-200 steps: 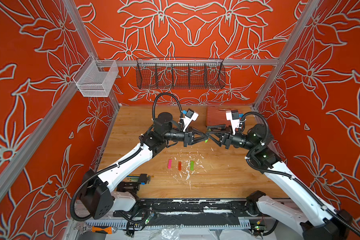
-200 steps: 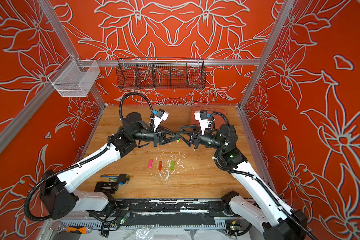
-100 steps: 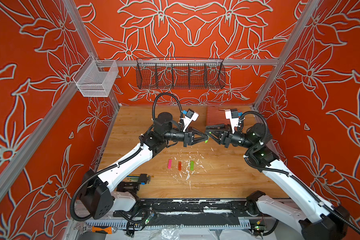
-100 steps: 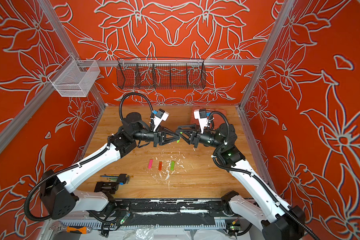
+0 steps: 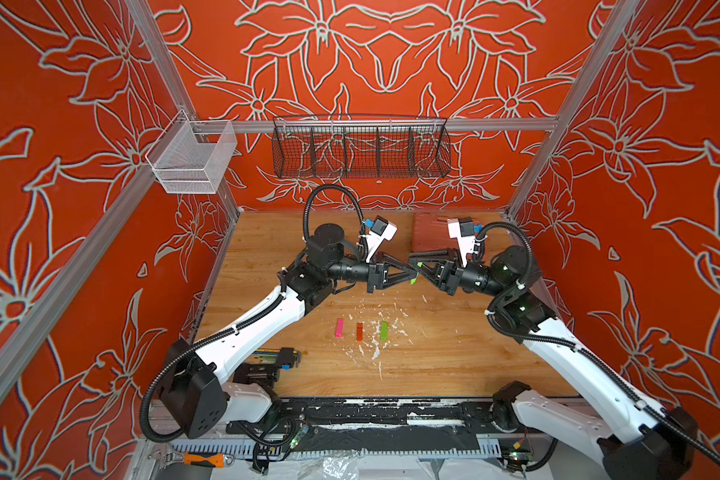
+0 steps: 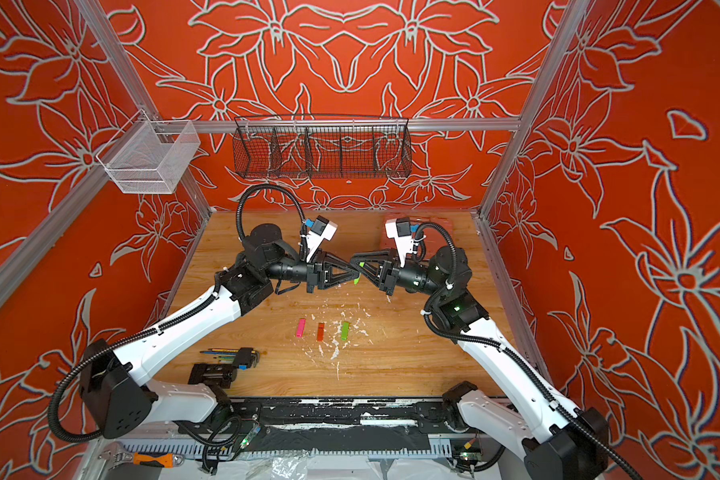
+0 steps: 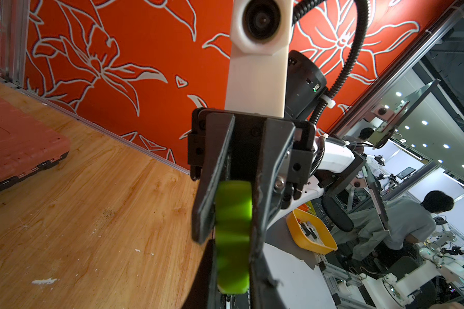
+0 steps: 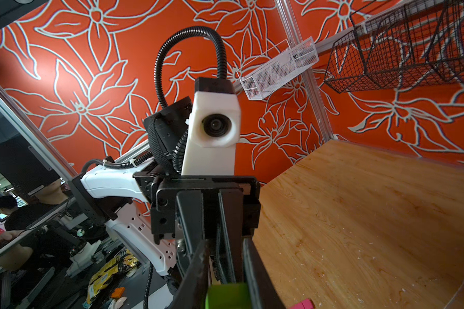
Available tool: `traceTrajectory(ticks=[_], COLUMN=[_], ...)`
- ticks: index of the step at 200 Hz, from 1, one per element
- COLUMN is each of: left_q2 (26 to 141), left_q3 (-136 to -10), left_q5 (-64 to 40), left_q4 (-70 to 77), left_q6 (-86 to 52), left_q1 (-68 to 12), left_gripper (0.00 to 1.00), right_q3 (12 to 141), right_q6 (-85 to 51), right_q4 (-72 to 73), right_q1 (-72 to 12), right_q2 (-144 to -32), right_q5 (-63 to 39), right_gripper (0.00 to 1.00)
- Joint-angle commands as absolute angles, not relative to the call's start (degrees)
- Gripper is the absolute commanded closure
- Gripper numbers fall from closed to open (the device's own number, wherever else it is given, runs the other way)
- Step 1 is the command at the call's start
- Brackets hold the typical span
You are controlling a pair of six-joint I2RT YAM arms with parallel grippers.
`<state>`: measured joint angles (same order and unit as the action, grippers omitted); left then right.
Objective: Close the usb drive cover
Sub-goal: Adjust the USB drive.
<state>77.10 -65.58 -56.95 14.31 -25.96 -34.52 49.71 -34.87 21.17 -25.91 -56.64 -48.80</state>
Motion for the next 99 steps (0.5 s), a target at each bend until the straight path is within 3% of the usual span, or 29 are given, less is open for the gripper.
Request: traceTrajectory(ticks=[1,15,32,48,99], left_q2=[76.8,76.9,76.8,76.8,78.0], left_q3=[-67.6,-67.8,-67.7,-67.6,-68.2], left_q5=[-58.5,-58.3,-57.7,-57.6,-57.9], left_q4=[15.5,14.0,12.2,10.4,9.4], left_q6=[-25.9,-25.2,-24.4,-23.4,-22.5], left_q1=[-34.9,-35.0,-35.2,-35.2,-35.4], left_gripper=[0.89,0.84,0.63,0.55,0.58], right_q3=[49.2,49.6,50.3,50.8,50.1], right_q6=[-33.7,-33.7,-33.5,-33.6,-37.9], right_q4=[21.2,20.0,19.1,18.8,24.2], right_q1=[-26.0,-26.0,-26.0,-26.0,-26.0], right_q2=[-55.7,-55.7,-55.7,-55.8,-57.7], right_q5=[-47.1,-45.9,-45.2,-45.0,-47.7], right_gripper=[0.86,0.92,0.97,1.0,1.0])
